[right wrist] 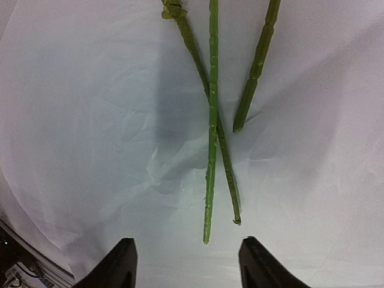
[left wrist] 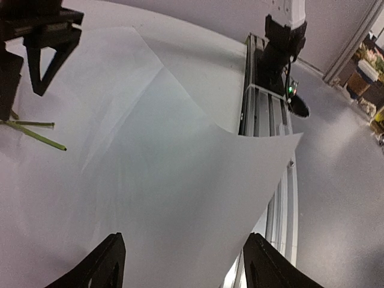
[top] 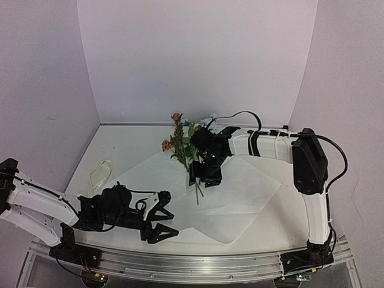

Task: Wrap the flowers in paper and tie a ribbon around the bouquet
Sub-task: Adjust the fake flower on the flattened wrapping paper.

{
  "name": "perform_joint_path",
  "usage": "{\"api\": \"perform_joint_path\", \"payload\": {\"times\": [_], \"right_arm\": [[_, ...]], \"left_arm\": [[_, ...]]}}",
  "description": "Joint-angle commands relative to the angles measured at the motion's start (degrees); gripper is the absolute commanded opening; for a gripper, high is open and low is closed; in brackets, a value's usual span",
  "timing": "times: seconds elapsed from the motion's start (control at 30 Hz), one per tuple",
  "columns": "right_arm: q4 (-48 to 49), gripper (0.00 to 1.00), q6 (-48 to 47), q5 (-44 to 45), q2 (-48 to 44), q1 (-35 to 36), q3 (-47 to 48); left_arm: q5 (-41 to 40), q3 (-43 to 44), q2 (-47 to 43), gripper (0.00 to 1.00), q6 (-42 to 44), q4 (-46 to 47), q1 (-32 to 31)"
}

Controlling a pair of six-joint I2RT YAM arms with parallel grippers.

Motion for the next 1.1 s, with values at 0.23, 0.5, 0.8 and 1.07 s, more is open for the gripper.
{"api": "perform_joint_path", "payload": {"times": [0.23,0.5,0.8,1.07], "right_arm": [[-0.19,0.49,0.19,6.0,5.59,-9.72,12.8],[0.75,0.42,-0.17,8.19,19.53,-12.37,27.68],[3.25,0.39,1.15,7.94,25.79,-12.5,32.39],[3.84,0.07,-0.28,5.3,22.12,-12.5,27.44]], "left_arm": [[-17.0,7.35,-7.33,0.86,-18.18,-8.08,9.32],[-8.74,12.99,4.16,0.78,-29.46,-12.31,23.07],[-3.97,14.2,15.0,0.73,-38.02,-11.97,27.82],[-5.86,15.74,20.17,0.71,-44.96,-16.87,28.02]]}}
